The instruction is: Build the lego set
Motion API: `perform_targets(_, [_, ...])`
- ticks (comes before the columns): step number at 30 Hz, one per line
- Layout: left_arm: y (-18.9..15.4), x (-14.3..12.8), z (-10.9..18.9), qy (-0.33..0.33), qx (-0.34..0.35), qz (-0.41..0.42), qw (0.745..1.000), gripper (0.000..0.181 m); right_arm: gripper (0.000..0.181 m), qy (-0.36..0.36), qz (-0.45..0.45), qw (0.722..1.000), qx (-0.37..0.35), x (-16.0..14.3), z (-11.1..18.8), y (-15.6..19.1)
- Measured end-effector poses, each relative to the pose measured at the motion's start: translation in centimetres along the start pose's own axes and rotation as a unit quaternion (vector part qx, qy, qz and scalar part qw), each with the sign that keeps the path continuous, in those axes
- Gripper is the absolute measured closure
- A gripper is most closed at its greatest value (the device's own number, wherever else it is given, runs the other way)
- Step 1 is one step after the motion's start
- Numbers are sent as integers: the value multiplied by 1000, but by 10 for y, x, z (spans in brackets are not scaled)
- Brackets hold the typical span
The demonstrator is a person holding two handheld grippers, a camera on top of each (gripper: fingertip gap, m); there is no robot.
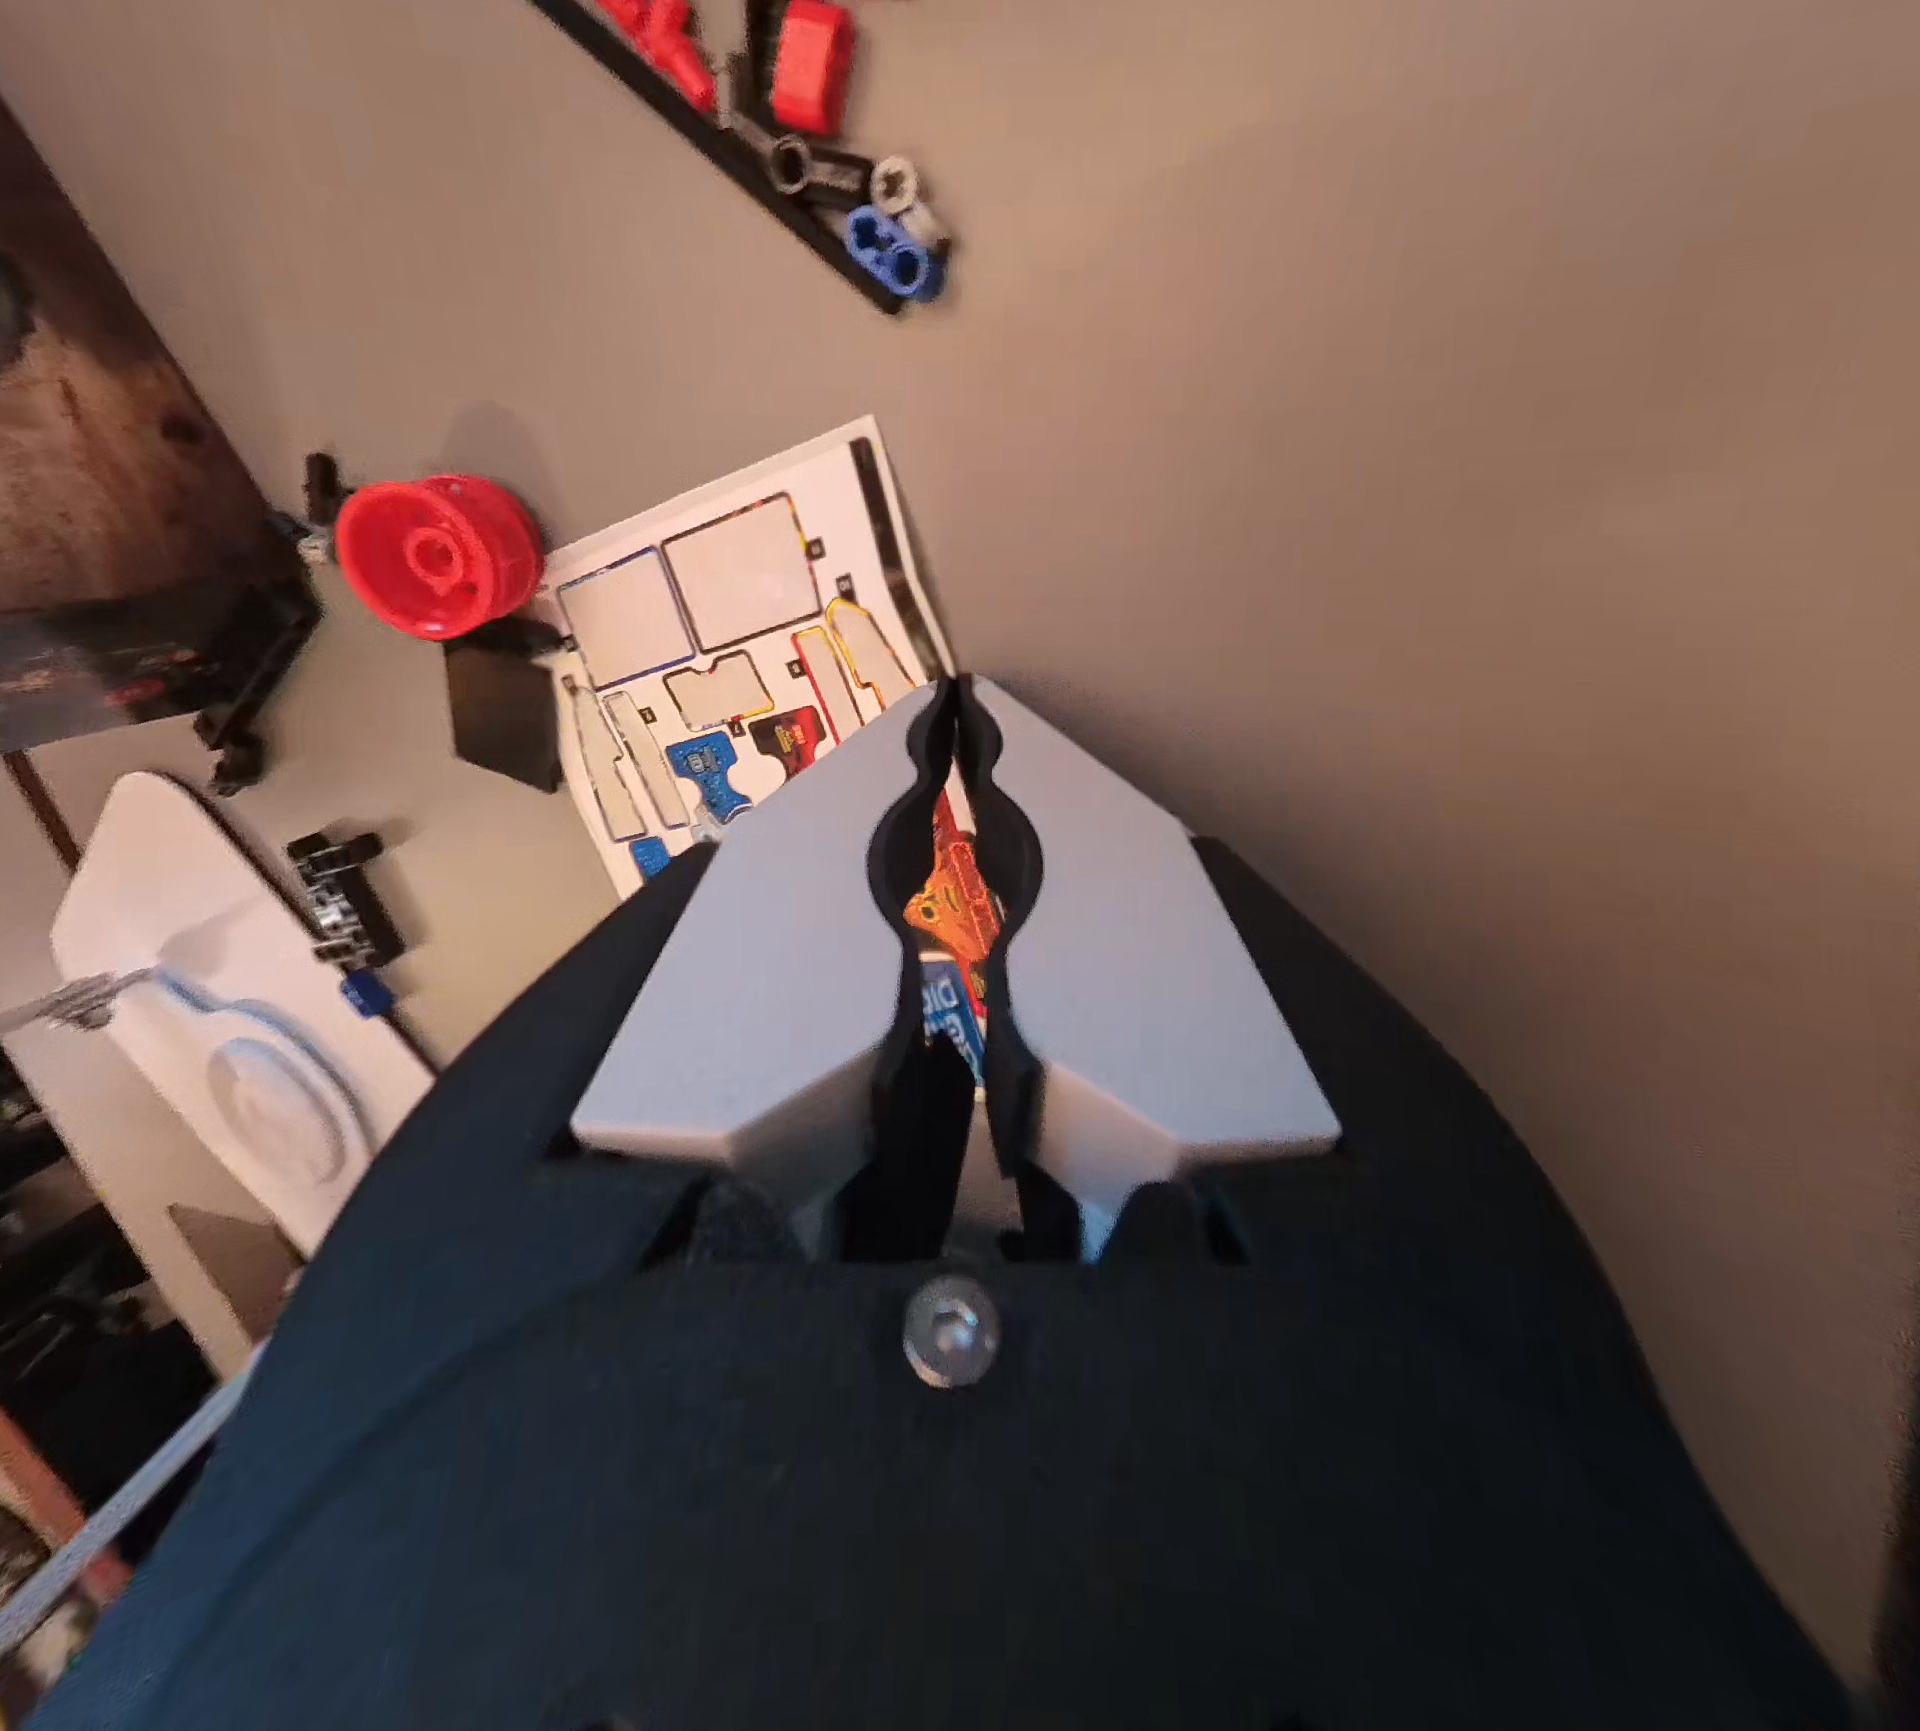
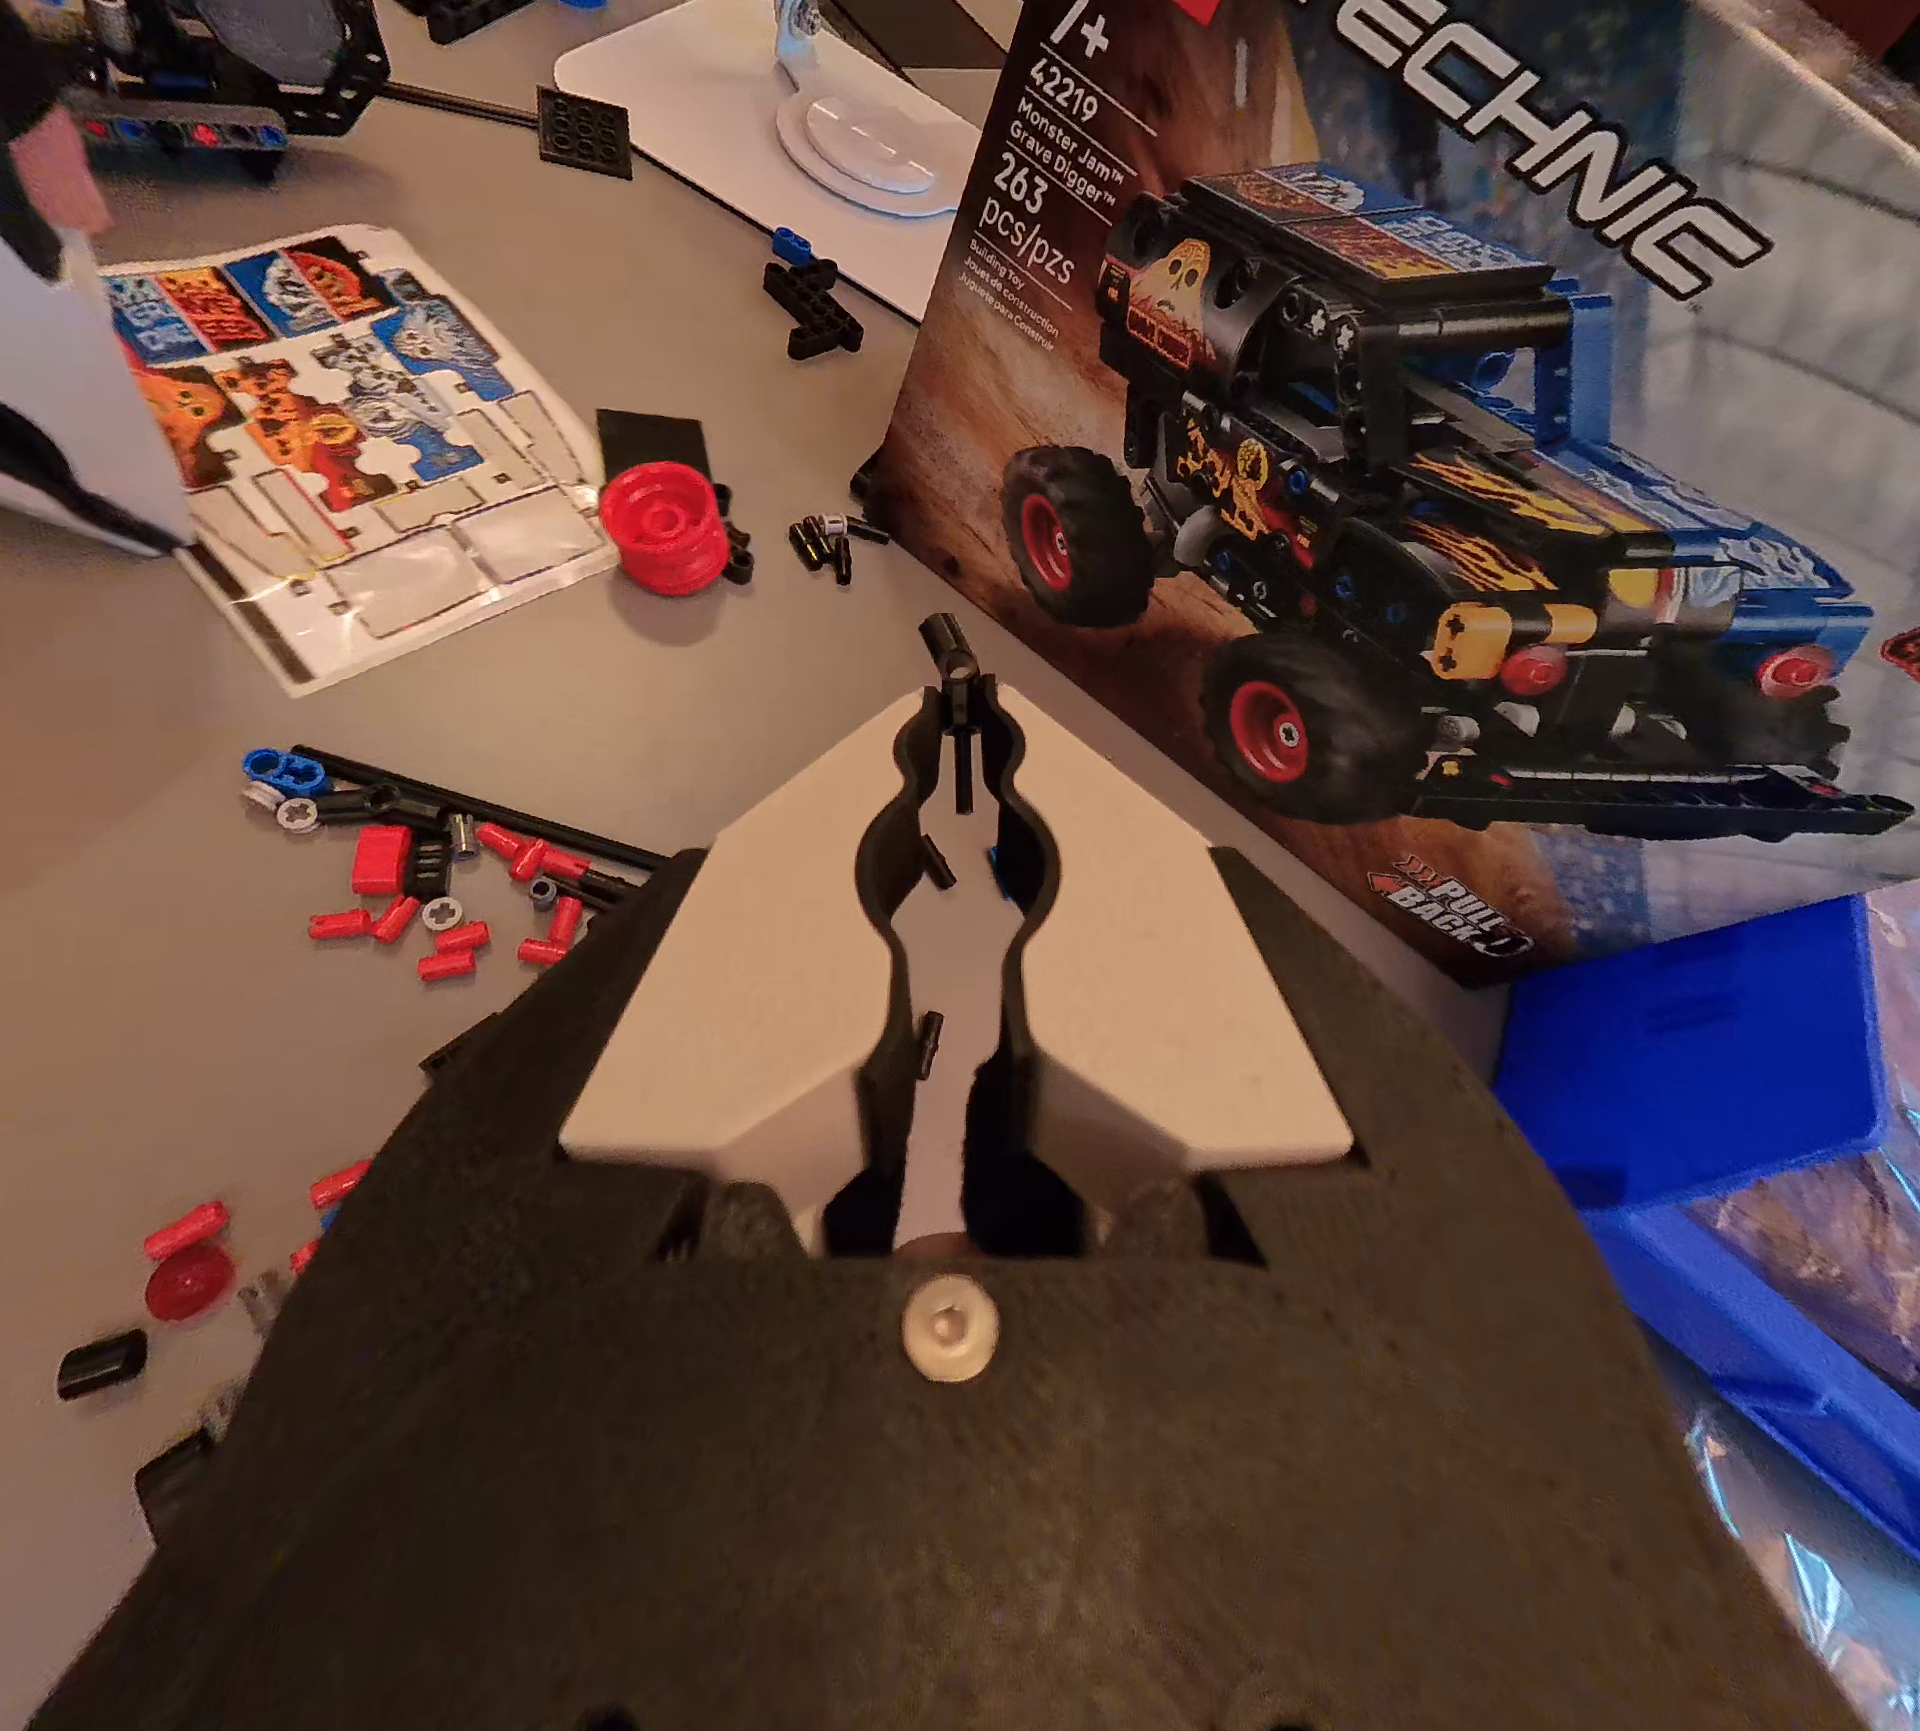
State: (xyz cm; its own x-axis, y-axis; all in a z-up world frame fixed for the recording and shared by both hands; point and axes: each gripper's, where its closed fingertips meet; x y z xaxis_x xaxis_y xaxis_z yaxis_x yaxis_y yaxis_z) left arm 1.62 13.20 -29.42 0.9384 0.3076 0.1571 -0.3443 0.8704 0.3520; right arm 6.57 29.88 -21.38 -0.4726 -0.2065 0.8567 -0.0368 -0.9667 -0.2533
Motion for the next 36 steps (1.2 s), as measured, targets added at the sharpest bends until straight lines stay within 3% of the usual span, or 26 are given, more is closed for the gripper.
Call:
perform_targets(3, [-12,3,4,-5,-22,5,1000,181,176,1,0,1000,0,-1,0,0])
perform_targets(11, [-18,7,21,-41,-8,13,999,158,176,4,2,1000,1,-2,-2,1])
perform_targets(20, [-7,3,66,-132,82,64,986,162,176,6,6,1000,1,-3,-4,3])
perform_targets(23, [-15,17,78,-173,114,76,975,165,176,13,11,1000,2,-5,-8,5])
perform_targets(28, [-43,52,69,-224,100,77,966,166,176,18,19,1000,4,-7,-12,8])
perform_targets(36, [-57,65,45,-259,106,61,958,168,176,19,24,1000,0,-11,-13,7])
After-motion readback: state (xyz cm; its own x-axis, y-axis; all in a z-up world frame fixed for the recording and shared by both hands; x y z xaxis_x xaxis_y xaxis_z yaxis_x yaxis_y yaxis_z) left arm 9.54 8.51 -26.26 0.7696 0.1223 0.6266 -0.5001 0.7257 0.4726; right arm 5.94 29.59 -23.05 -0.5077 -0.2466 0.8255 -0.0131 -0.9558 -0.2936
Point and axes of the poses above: each gripper's, where its closed fingertips meet, z back along the fingers, x out of its top, y = z × x across the jaws, and after that the axes turned 5 degrees about -z, right-handed
